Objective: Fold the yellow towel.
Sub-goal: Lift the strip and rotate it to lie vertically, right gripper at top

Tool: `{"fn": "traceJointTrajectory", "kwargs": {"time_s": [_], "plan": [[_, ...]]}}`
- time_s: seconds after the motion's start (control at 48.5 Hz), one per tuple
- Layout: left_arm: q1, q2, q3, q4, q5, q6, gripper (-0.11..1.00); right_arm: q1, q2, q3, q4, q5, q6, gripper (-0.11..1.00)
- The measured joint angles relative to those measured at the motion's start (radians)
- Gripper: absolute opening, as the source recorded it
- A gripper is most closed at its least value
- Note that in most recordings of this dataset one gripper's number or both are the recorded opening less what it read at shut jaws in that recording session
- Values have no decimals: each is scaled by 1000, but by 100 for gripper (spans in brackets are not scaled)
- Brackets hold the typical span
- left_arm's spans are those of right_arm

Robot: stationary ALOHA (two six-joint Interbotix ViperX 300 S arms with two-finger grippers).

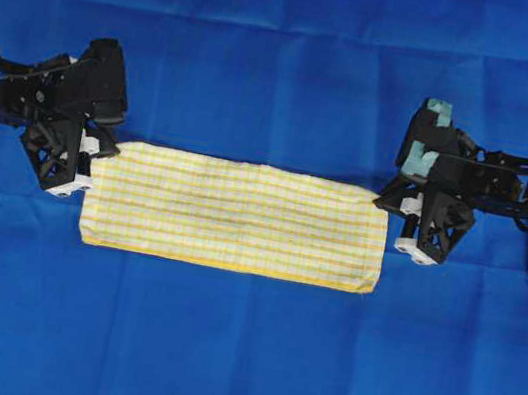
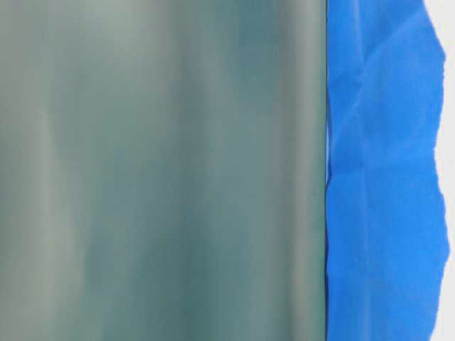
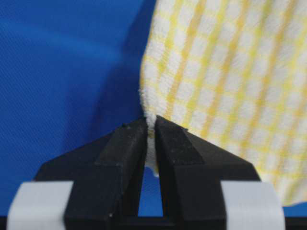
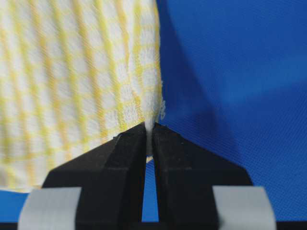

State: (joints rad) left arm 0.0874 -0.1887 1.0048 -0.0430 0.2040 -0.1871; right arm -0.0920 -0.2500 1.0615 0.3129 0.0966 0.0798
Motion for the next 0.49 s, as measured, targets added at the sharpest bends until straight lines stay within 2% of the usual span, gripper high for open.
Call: {"fn": "traceJointTrajectory", "kwargs": {"time_s": [0.227,0.35,0.494], "plan": [[-26,-126,-38,-2,91,2,5,0,-140,-35,-5,115,0,2],[-49,-193,-41,-2,114,0,5,0,-213,-57,-31,179,0,2],[-66,-258,-41,-2,123,-18,5,0,-261,-71,-66,202,0,2]]}}
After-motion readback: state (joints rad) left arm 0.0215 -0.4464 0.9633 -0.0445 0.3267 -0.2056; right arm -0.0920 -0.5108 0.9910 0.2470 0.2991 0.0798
